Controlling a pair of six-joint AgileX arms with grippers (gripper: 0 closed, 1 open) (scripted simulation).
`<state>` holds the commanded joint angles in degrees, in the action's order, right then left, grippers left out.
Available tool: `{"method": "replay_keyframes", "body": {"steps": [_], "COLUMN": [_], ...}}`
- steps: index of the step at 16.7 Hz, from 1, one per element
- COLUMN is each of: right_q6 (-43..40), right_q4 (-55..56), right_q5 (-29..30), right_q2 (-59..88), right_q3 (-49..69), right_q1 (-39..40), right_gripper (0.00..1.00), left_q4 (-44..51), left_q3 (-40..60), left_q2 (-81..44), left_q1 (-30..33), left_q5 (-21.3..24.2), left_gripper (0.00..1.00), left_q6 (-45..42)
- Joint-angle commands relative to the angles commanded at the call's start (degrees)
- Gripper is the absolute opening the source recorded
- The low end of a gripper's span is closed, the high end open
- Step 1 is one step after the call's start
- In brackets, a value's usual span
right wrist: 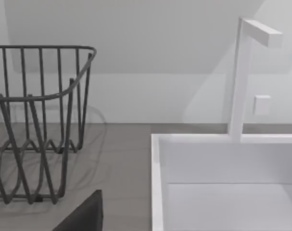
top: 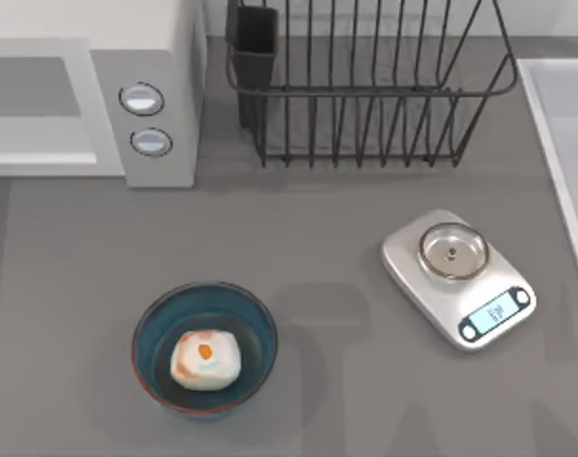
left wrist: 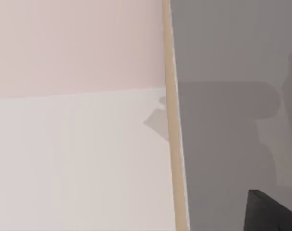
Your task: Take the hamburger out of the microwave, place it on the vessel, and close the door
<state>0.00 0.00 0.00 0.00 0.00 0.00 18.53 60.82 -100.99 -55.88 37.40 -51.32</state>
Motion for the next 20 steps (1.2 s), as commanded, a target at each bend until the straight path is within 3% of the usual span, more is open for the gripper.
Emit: {"method": "replay_keyframes", "body": {"steps": [4, 9, 16, 20], "right_q6": [0.0, 0.0, 0.0, 0.0], "right_q4": [0.0, 0.0, 0.0, 0.0], "right_q5": [0.0, 0.0, 0.0, 0.0], "right_q2": [0.0, 0.0, 0.0, 0.0], "right_q3": [0.0, 0.0, 0.0, 0.0], "right_q1": [0.0, 0.0, 0.0, 0.0], "right_gripper": [1.0, 1.0, 1.0, 1.0], "left_q4": [-4.57, -7.78, -8.32, -11.17], "left_q3": [-7.41, -19.8, -20.42, -21.74], "left_q2": [10.33, 13.87, 14.61, 22.93], "left_q1": [6.73, 7.45, 8.13, 16.97], "left_q5": [-2.17, -4.13, -4.52, -8.12], "left_gripper": [0.0, 0.0, 0.0, 0.0], "left_q6": [4.85, 10.08, 10.76, 15.47]}}
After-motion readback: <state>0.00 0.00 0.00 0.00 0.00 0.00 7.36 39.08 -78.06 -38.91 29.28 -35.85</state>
